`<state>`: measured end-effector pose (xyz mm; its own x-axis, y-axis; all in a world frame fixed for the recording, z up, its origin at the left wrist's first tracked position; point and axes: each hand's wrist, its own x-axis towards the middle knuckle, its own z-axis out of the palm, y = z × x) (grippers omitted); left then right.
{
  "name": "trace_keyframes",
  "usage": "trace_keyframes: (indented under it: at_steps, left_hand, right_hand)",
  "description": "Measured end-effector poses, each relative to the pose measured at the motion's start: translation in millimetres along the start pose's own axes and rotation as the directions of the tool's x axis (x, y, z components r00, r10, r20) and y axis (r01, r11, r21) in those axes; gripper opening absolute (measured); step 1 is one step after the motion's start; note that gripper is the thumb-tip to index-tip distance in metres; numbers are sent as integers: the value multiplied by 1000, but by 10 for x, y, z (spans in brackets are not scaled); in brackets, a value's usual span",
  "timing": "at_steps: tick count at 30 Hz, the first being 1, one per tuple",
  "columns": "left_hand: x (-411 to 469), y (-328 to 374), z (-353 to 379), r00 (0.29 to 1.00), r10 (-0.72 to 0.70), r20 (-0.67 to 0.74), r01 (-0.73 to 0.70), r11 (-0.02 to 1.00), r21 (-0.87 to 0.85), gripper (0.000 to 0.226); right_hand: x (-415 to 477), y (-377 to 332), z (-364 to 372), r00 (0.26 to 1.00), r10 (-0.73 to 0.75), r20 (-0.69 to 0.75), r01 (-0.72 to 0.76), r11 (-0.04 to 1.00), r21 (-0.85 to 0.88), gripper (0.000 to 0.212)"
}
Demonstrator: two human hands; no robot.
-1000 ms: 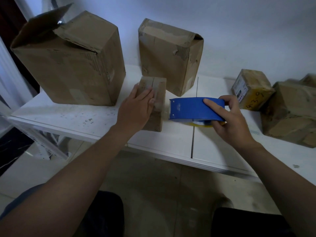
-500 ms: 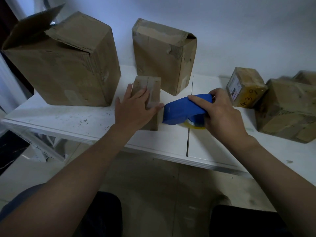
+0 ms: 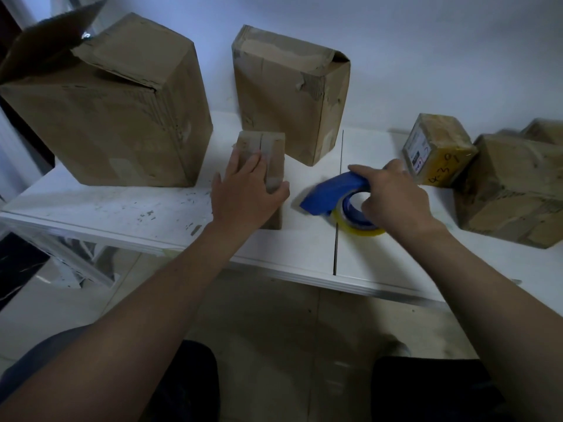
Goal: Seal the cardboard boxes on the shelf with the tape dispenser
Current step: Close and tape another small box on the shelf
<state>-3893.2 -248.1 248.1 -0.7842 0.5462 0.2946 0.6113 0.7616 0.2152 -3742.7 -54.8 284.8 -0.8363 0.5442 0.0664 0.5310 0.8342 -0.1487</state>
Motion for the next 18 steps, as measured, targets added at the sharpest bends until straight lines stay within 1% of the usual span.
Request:
trace_keyframes:
  at_steps: [2, 3, 4, 5, 6, 7, 10, 12, 14, 15, 18]
  left_hand:
    - [5, -5, 12, 1000, 12, 0, -12, 1000, -4, 92]
    - [11, -12, 17, 1000, 19, 3, -19, 1000, 0, 95]
    - [18, -16, 17, 1000, 27, 4, -27, 1000, 9, 96]
    - [21, -21, 14, 999, 33, 5, -33, 999, 19, 97]
    - [24, -25, 10, 999, 40, 9, -40, 999, 27, 98]
    - [22, -30, 2, 999, 45, 14, -45, 998, 32, 99]
    - [25, -52, -36, 998, 57, 33, -55, 998, -39, 100]
    - [28, -68, -61, 998, 51, 26, -45, 984, -174, 91]
    - [26, -99, -71, 1000, -6, 21, 12, 944, -331, 77]
    - [20, -125, -75, 999, -44, 17, 47, 920, -390, 74]
    - [-14, -187, -139, 990, -137, 17, 127, 852, -507, 67]
  right_hand:
    - [105, 122, -27, 994, 102, 32, -107, 961, 255, 68]
    - [139, 159, -30, 980, 180, 87, -199, 904, 378, 61]
    - [163, 188, -12, 951, 252, 178, -307, 828, 469, 51]
    - [177, 219, 33, 916, 301, 266, -399, 761, 512, 44]
    - [180, 247, 83, 887, 331, 323, -457, 727, 512, 37]
    - [182, 274, 140, 875, 345, 340, -477, 730, 488, 33]
    - [161, 279, 237, 890, 331, 315, -443, 795, 415, 26]
    - [161, 270, 247, 899, 311, 308, -416, 826, 380, 27]
    - [157, 261, 221, 910, 286, 300, -383, 858, 342, 25]
    - [149, 248, 194, 919, 269, 290, -355, 885, 302, 23]
    - [116, 175, 119, 942, 230, 246, -259, 961, 96, 22]
